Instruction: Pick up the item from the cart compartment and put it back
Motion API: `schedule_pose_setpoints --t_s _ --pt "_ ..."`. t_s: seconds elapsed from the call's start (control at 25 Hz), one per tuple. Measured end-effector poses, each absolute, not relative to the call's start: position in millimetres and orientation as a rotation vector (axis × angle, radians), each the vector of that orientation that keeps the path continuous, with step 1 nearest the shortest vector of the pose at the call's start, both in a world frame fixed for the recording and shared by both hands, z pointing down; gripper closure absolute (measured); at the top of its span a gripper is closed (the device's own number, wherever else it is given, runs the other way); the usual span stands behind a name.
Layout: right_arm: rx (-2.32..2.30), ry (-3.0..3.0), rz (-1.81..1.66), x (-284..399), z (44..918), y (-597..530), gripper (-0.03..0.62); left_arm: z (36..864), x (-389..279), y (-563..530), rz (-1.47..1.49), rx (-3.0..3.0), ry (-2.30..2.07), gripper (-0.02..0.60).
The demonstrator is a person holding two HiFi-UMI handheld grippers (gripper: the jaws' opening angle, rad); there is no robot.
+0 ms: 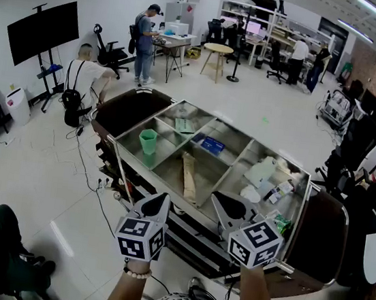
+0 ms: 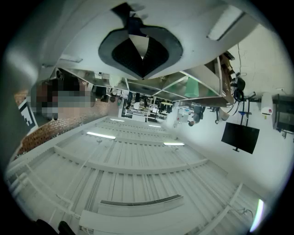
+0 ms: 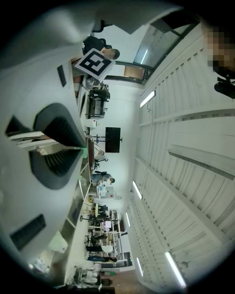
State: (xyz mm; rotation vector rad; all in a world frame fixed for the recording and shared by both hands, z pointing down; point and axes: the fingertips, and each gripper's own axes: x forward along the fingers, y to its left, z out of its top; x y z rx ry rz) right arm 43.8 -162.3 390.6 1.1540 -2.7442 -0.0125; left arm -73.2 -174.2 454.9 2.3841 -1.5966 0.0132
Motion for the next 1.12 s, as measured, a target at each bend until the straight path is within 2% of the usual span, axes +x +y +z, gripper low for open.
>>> schedule_pose_setpoints --t_s 0.28,0.56,0.64,0.8,0.88,0.92,0.96,1.12 --pt "1.216 -2.769 -0.130 61 306 -189 0.576 398 -78 -194 -0.004 2.474 -1.628 0.581" --pt "1.242 -2.639 -0.212 72 257 -241 0.551 362 -61 -220 0.019 2.561 -1.582 0.581" --pt "1.199 -2.591 -0.165 69 263 -262 0.380 360 -56 -231 0.031 2.552 -1.571 0.581" --pt "1.155 -2.511 -0.040 67 282 -307 0.370 356 -49 -257 0.033 2.498 -1.571 0.581" --pt "1.119 -2.476 0.047 64 295 -330 0.282 353 -46 -270 0.038 2.488 -1.566 0.577" --pt "1.105 -2.453 0.085 64 302 -343 0.274 351 -44 -277 0.040 2.485 -1.562 0.577" --pt "1.092 -2.428 0.119 63 310 -356 0.229 351 -43 -284 0.043 2.481 -1.559 0.577" --pt "1.043 -2.328 0.227 64 350 -403 0.220 359 -41 -309 0.061 2.458 -1.540 0.577"
